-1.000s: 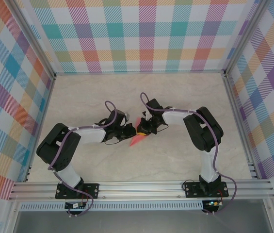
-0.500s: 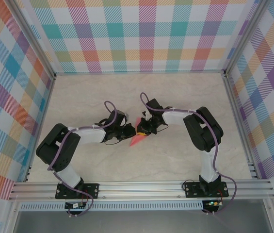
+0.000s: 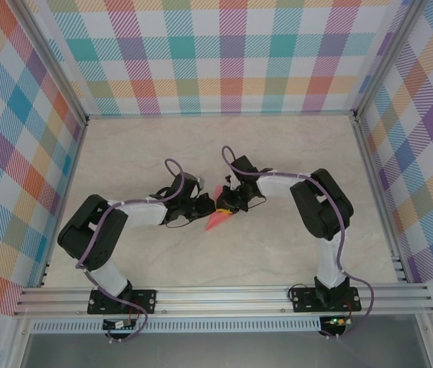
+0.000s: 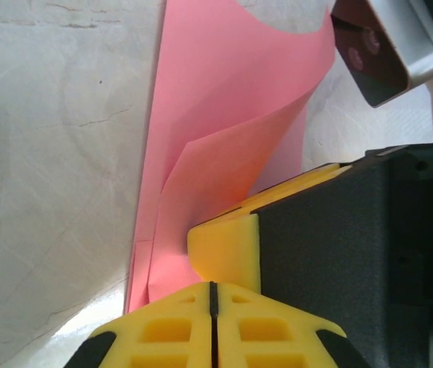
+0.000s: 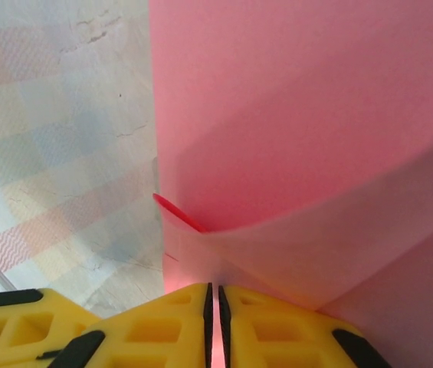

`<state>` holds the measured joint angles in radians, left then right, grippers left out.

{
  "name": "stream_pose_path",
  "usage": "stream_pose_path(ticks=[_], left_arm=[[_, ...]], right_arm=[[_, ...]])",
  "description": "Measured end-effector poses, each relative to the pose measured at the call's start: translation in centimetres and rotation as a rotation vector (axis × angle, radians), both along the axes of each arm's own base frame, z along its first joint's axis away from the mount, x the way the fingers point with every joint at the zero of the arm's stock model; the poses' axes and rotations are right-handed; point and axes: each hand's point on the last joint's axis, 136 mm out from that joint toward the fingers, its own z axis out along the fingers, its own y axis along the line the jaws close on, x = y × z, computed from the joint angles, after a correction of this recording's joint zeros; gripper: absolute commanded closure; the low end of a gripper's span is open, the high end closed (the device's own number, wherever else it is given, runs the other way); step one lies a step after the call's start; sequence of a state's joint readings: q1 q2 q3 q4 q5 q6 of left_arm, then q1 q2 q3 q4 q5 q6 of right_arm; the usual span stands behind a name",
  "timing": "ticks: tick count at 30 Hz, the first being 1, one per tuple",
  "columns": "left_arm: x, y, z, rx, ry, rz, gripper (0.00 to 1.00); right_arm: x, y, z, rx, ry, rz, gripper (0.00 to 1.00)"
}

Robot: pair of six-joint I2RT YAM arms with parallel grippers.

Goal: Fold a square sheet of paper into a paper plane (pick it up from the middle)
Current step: Fourth fold the wing at the center of the table.

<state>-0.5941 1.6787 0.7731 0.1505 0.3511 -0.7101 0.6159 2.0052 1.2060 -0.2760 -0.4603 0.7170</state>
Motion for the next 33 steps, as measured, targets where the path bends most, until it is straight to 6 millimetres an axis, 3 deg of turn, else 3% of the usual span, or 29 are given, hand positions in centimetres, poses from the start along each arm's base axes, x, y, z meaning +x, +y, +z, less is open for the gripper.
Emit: stream_pose_path(ticks=[12,21,33], left_arm=[[-0.2,0.1,-1.0,0.016,0.022,-0.001,0.92],[-0.4,0.3,-1.2,0.026,0.033,0.001,0.87],[-0.4,0.4,-1.3,0.031,0.033,0.003,0.86]], right_arm=[[0.9,-1.0,2.6,-0.039,-0.080,-0.039,0.78],[0.7,-3.3,1.3,-0.178,-0.074,-0.085,0.65],[0.9,-2.8,0.7,-0.170,-0.060,-0.069,0.61]])
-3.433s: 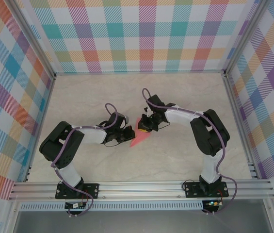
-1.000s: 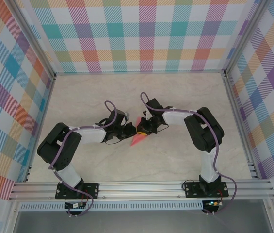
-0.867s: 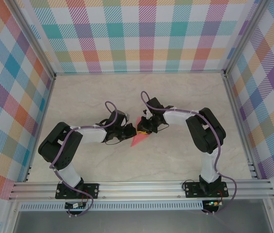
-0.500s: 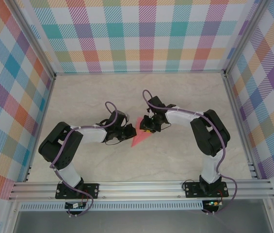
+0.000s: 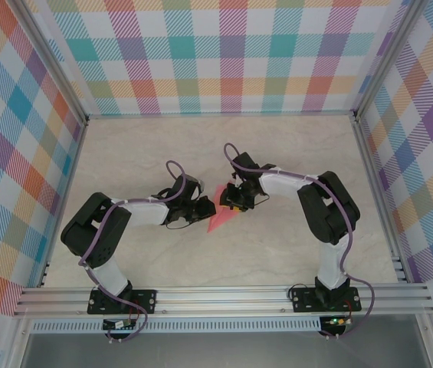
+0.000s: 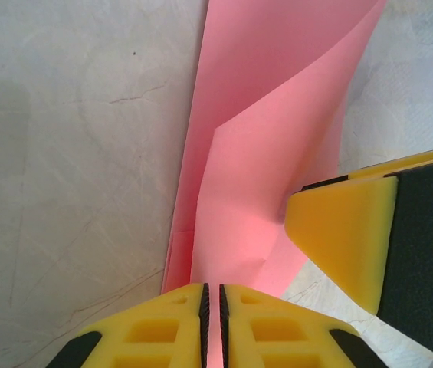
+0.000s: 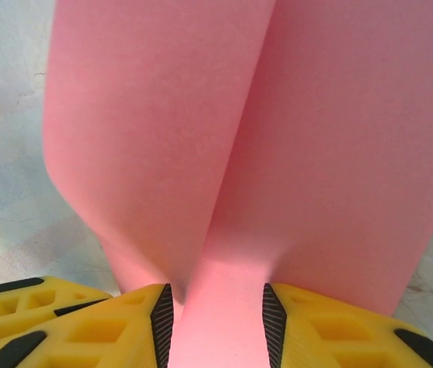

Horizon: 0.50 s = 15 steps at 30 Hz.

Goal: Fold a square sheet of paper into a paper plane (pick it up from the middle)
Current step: Fourth fold the wing at the center of the table.

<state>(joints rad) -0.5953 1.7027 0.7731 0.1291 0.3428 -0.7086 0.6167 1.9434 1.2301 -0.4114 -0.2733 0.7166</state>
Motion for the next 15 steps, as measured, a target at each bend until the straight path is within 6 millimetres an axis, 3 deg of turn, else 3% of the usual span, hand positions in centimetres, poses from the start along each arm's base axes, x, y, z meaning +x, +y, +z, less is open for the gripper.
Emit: stream_pose_path(ticks=[15], left_arm=[[0.16,0.50,-0.31,0.039,-0.008,0.003,0.88]], right_arm=[[0.34,0.29,-0.49,-0.048,0.040,0.001,0.59]])
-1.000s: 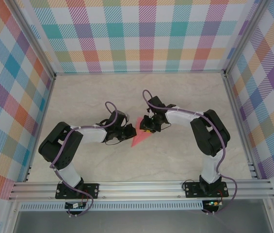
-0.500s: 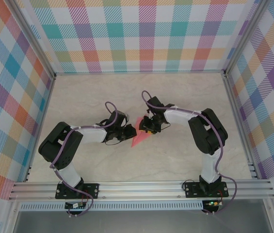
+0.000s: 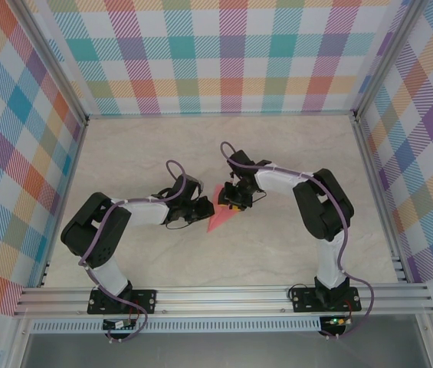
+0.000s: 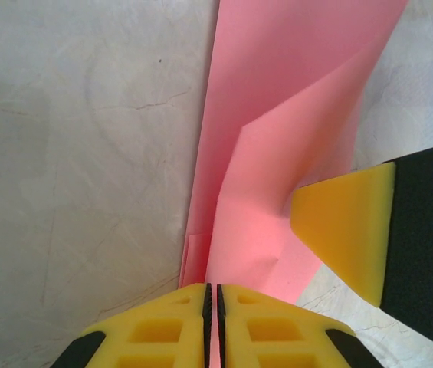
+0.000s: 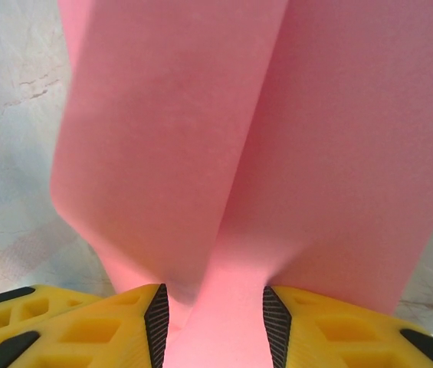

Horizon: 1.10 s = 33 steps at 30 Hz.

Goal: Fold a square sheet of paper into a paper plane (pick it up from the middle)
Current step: Fourth fold the wing at the center of the table.

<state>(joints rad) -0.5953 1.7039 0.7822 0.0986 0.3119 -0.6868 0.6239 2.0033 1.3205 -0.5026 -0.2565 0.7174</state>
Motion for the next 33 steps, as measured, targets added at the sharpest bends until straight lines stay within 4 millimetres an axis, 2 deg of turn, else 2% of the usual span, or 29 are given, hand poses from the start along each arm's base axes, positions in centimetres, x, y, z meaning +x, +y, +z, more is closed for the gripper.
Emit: stream_pose_path(ticks=[7,16,23,30,33], left_arm=[[0.1,0.1,-0.3,0.010,0.004,0.005,0.87],[0.1,0.1,0.0,0.005,-0.001,0.003,0.72],[-0.1,-0.4,1.5,-0.038,-0.026,-0.012,0.71],[-0.8,-0.8,1.2,-0.068,-0.004,-0.039,0.71],[-0.9,-0.9,0.8,-0.071,0.008,-0.046,0.75]], right_arm=[[0.0,0.0,-0.2,-0.033,0.018,-0.001,0.58],[0.0,0.0,-0.1,-0.035,0.023,-0.006,0.56],[0.1,0.1,-0.2,-0.039,0.036,-0.023,0.55],[0.1,0.1,-0.2,-0.047,0.052,-0.033,0.54],[0.1,0.1,-0.2,-0.048,0.055,-0.037,0.53]])
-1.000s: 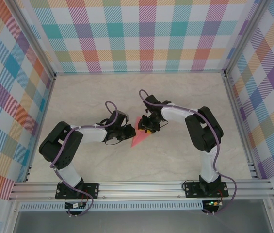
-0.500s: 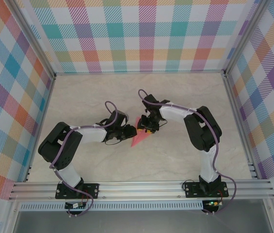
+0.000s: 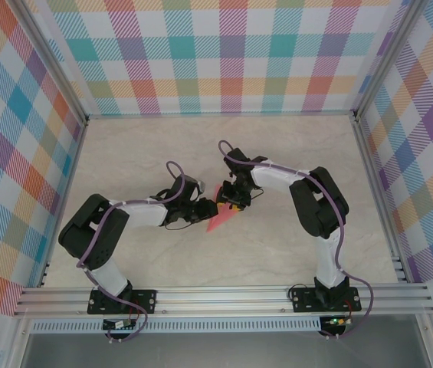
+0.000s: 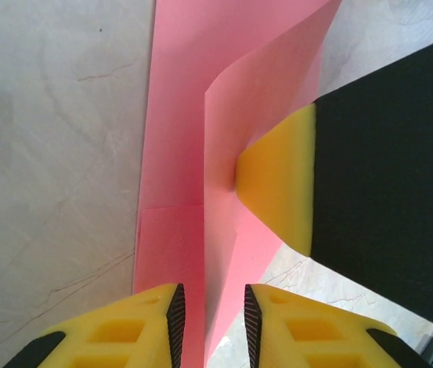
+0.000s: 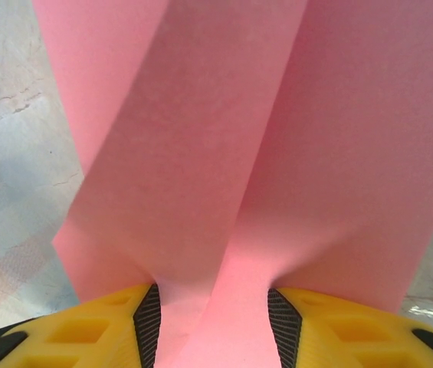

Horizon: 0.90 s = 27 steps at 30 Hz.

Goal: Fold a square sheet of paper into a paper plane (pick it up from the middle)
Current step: Fourth fold the wing at the center of the table.

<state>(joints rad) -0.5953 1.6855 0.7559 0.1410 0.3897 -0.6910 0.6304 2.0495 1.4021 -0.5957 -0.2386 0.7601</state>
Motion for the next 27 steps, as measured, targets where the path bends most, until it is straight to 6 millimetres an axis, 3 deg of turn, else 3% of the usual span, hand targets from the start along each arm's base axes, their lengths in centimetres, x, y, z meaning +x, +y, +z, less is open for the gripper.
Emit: stream_pose_path(ticks=[5,13,17,23,27], left_arm=[[-0.11,0.05,-0.50,0.008,0.011,-0.002,0.88],[0.15,0.57,-0.88,0.038,0.005,0.019,0.94],[0.16,0.58,-0.89,0.039,0.004,0.020,0.94],[0.06,0.21,-0.69,0.017,0.008,0.008,0.80],[0.05,-0.38,-0.86,-0.010,0.011,-0.012,0.78]], right_arm=[[0.04,0.02,-0.01,-0.003,0.006,-0.007,0.53],[0.19,-0.15,-0.11,-0.021,0.007,-0.013,0.53],[0.19,-0.16,-0.14,-0.029,0.007,-0.012,0.53],[0.20,-0.14,-0.11,-0.028,0.006,-0.011,0.53],[0.11,-0.11,-0.03,-0.017,-0.001,-0.010,0.54]])
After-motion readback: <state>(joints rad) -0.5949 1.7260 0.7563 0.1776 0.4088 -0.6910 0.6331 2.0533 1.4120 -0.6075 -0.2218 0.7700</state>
